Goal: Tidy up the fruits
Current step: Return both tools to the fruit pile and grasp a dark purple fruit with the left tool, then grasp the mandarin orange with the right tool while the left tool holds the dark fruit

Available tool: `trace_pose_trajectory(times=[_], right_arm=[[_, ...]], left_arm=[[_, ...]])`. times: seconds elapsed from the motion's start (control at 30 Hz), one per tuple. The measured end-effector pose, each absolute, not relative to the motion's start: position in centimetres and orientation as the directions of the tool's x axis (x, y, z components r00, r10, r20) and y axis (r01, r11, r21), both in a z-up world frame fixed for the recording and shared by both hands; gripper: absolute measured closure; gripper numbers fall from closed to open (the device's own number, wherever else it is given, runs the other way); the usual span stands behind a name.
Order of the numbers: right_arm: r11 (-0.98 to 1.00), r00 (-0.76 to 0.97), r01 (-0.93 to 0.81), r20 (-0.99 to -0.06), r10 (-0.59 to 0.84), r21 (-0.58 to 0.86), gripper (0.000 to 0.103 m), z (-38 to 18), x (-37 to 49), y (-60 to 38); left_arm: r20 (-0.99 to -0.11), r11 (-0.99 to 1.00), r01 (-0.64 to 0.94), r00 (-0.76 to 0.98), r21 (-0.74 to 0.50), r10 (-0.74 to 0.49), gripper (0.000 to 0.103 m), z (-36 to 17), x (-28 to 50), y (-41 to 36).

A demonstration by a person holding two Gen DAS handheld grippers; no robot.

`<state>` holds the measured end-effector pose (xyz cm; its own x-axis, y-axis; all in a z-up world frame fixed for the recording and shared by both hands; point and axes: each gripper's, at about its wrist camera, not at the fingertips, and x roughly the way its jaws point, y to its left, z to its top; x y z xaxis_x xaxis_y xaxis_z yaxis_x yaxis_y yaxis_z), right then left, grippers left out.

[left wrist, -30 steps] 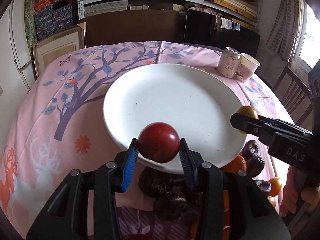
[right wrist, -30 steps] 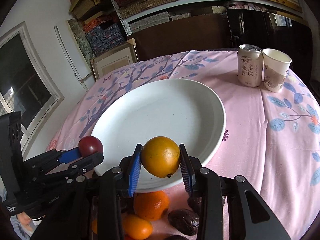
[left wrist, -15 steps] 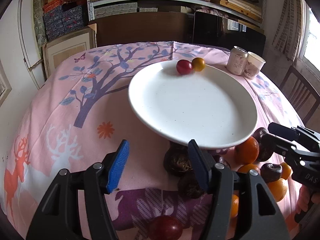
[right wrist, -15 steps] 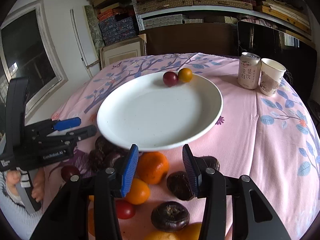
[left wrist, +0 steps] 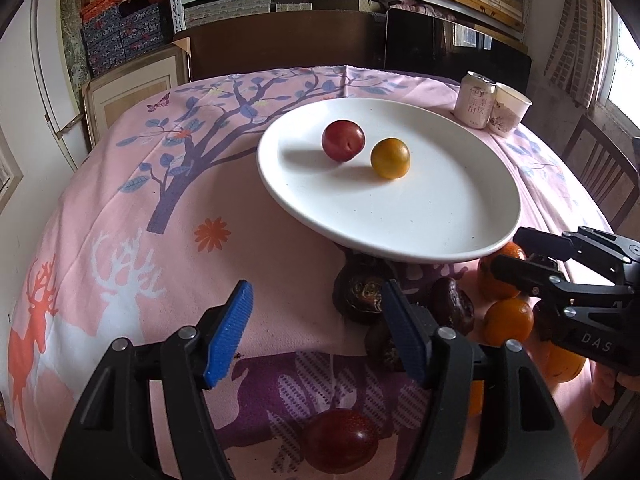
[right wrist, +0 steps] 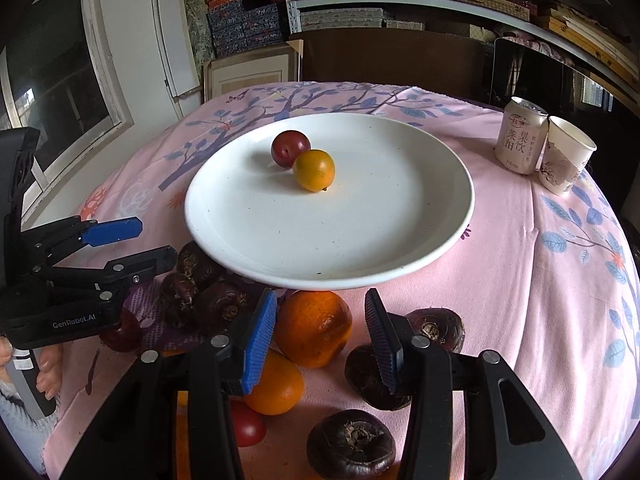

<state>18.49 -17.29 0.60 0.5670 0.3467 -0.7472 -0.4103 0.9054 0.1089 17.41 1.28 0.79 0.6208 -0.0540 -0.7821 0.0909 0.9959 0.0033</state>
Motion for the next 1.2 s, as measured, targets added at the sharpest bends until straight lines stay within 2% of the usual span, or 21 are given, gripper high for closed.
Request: trace_pose_trajectory(times=[0.4,0.73,0.9,0.97,1.1,1.13,1.2], right_arm=[[0.891,0.551,-0.452,-0.773,0.314,0.040,0.063,0.4,17.7,-16.6],[0.895,0.541,-0.426,-0.755,0.370,0.134,0.063,1.1,16.8,-18.9],[0.898,0.538,-0.407,-0.751,0.384,0.168,0.063,1.1,17.0,-19.4],[0.901,0.539,-0.396,-0.750,0.384,0.177,0.063,1.1,17.2,-19.6],[0.903,0.541,-0.387,-0.747,0.387,0.187,0.063,1.2,17.2,-19.8],[0.903,0.541,-0.386,-0.747,0.387,0.188,0.063,1.2,17.2,-19.8],[0.904,0.542,-0.384,-0.746,0.386,0.189,0.063,1.2,17.2,-19.8]], left_arm=[[-0.782,0.995,0.095,0.618,-0.023,-0.077,0.035,0.6,17.8,1.5],[-0.795,0.973,0.210,0.572,-0.097,-0.203,0.034,0.0,19.0,0.0],[-0.829,0.962,0.251,0.512,-0.106,-0.225,0.034,-1.5,20.2,-1.2],[-0.827,0.961,0.264,0.521,-0.079,-0.211,0.039,-1.5,20.3,-1.5],[-0.819,0.962,0.252,0.525,-0.111,-0.232,0.053,-1.3,20.1,-0.8],[-0.821,0.966,0.238,0.527,-0.105,-0.219,0.062,-1.3,20.0,-0.4],[-0.816,0.962,0.239,0.525,-0.131,-0.242,0.062,-1.4,20.0,0.1]])
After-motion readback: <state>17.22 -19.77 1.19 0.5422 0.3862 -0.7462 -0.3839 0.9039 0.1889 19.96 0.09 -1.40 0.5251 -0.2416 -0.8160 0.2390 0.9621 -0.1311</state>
